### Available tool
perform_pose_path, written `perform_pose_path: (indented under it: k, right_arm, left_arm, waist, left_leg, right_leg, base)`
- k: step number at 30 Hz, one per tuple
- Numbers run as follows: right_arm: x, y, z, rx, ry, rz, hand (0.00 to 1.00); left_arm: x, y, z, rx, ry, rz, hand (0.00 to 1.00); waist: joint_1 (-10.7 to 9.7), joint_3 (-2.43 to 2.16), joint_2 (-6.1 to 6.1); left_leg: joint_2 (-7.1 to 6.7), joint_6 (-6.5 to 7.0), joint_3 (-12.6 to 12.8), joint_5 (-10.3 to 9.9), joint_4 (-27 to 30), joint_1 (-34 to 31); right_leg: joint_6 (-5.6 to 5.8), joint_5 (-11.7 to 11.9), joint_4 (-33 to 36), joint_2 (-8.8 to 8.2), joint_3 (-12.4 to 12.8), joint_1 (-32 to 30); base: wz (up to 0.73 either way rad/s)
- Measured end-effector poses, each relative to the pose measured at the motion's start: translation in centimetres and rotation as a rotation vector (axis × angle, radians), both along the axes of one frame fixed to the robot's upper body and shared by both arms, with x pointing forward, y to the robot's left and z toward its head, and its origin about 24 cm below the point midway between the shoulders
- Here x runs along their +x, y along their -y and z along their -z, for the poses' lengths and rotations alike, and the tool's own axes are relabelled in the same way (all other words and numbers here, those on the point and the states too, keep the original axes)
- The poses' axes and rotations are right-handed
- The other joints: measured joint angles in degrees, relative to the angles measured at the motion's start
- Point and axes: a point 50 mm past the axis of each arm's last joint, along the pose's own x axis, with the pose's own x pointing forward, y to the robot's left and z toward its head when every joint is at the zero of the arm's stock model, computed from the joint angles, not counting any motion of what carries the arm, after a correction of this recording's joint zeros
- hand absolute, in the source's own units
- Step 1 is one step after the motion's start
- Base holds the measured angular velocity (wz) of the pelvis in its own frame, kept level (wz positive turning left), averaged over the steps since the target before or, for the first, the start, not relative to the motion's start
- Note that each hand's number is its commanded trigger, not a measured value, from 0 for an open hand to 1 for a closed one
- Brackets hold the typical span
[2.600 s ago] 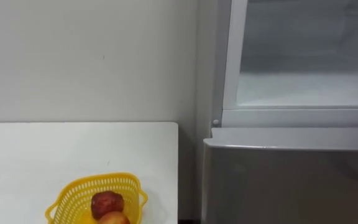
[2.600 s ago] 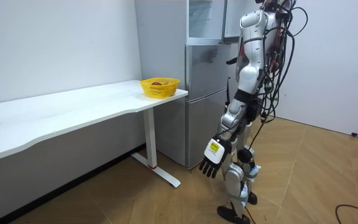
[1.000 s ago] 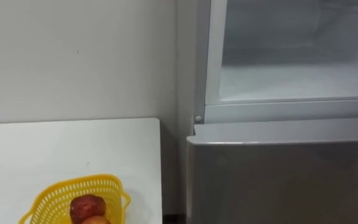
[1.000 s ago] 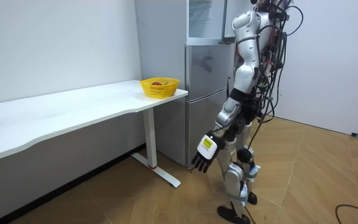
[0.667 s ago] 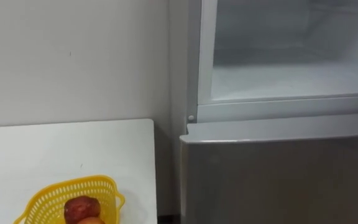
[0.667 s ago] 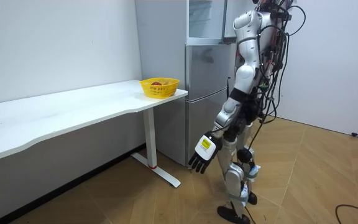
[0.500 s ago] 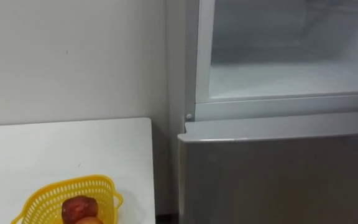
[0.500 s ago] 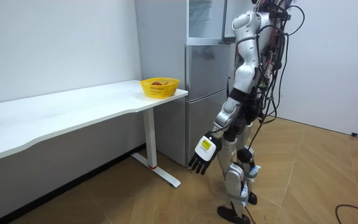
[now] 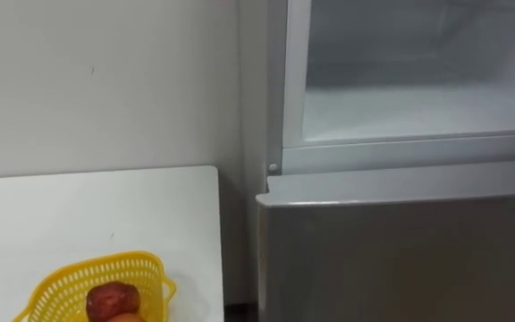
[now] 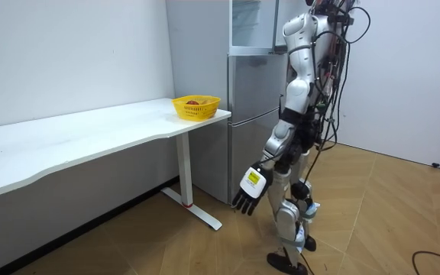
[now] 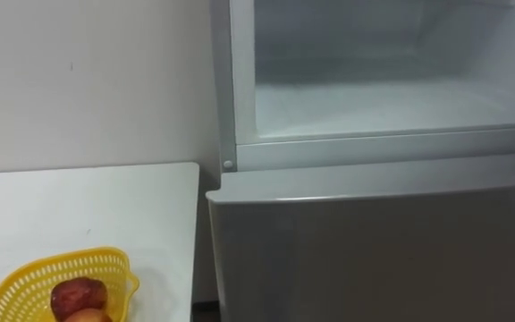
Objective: Retrieve from the upper fridge
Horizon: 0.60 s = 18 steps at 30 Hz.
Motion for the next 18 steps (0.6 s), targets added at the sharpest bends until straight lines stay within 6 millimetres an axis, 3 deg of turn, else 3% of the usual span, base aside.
perform_pose_path:
  k: [10,18]
  right_arm:
    - [0.1,-0.3,-1.0,-0.199,-0.083,0.029,0.0]
    - [0.6,-0.8,-1.2,-0.245,-0.071,-0.011,0.0]
  left_arm:
    - [-0.9,0.4,0.2,-0.008,-0.048,0.023,0.0]
    - [-0.9,0.7,0.3,-0.015,-0.051,0.038,0.0]
  waist:
    - [0.41,0.04,-0.04]
    - [0.59,0.03,-0.06]
  left_leg:
    - [0.05,0.04,-0.02,-0.01,0.63,-0.41]
    - [0.05,0.05,0.16,0.0,0.75,-0.21]
  right_leg:
    - [-0.02,-0.02,0.3,-0.06,-0.3,-0.55]
    - [-0.06,0.02,0.38,-0.02,-0.17,0.05]
  base:
    - [0.04]
    - [0.0]
